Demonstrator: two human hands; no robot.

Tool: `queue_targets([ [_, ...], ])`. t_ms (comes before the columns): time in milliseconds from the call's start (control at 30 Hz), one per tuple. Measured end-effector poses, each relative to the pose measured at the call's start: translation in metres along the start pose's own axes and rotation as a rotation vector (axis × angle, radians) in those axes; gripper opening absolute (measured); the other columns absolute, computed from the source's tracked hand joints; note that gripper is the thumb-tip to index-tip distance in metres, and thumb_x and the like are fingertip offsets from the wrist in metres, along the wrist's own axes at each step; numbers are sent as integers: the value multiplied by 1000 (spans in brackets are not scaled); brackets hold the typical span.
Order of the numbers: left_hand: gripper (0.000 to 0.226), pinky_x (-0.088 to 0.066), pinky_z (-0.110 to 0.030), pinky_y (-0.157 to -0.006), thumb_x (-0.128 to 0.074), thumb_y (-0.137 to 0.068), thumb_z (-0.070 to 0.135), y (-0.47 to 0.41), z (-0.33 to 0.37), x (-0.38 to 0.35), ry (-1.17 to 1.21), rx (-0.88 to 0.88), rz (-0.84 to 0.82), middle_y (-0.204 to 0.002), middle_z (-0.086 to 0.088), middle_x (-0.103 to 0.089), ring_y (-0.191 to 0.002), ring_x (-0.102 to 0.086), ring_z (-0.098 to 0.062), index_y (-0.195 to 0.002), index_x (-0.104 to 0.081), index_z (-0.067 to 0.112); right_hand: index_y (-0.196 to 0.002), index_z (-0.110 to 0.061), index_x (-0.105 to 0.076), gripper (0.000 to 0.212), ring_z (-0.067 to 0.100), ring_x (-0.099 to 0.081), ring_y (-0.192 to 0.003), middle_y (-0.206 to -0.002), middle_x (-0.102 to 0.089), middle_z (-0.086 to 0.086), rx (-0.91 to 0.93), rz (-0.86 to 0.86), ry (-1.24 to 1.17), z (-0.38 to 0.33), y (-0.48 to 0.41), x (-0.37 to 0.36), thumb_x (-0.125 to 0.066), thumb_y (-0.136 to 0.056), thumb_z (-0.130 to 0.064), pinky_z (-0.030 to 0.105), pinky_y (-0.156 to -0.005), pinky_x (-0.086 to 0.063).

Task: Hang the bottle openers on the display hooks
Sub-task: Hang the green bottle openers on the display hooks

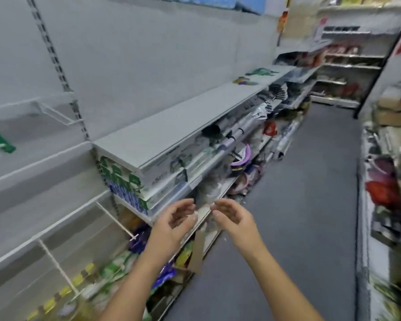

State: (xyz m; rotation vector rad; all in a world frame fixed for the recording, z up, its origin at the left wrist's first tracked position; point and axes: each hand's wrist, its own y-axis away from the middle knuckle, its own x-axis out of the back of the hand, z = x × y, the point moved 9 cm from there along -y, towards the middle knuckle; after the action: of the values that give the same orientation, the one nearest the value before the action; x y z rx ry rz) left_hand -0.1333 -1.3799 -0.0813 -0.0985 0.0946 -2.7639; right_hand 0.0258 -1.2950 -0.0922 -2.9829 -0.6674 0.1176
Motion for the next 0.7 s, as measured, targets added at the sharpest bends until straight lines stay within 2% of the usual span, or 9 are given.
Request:
queue_targets([
  [133, 32, -55, -21, -87, -71, -90, 12, -51, 10, -83, -4, -17, -90, -114, 3, -73, -106, -69, -8, -120, -68, 25, -106, -20, -68, 22, 14, -70, -99, -106, -75, 6, 17, 85, 7, -5, -26, 84, -71, -89, -6, 23, -85, -55],
  [367, 32, -54, -22, -95, -70, -89, 9, -152, 0, -182, 4, -23, -194, -112, 2, -74, -107, -69, -9, -119, -68, 21, -108, -19, -69, 22, 13, -70, -100, -104, -76, 3, 27, 225, 21, 2, -96, 192, -72, -89, -9, 21, -84, -54],
  [567, 33, -53, -13, -81, -67, -89, -1, -270, -16, -246, 92, -34, -221, -111, -6, -74, -104, -70, -15, -121, -66, 9, -107, -14, -68, 22, 11, -71, -96, -103, -76, 5, 37, 279, 64, 7, -200, 256, -71, -88, -4, 19, -83, -53],
  [700, 30, -54, -22, -91, -67, -90, 3, -356, -20, -276, 120, -16, -231, -110, -3, -75, -107, -69, -16, -118, -68, 13, -103, -19, -69, 22, 8, -71, -94, -97, -77, 0, 22, 302, 82, 5, -276, 294, -70, -88, -3, 18, -81, -53],
])
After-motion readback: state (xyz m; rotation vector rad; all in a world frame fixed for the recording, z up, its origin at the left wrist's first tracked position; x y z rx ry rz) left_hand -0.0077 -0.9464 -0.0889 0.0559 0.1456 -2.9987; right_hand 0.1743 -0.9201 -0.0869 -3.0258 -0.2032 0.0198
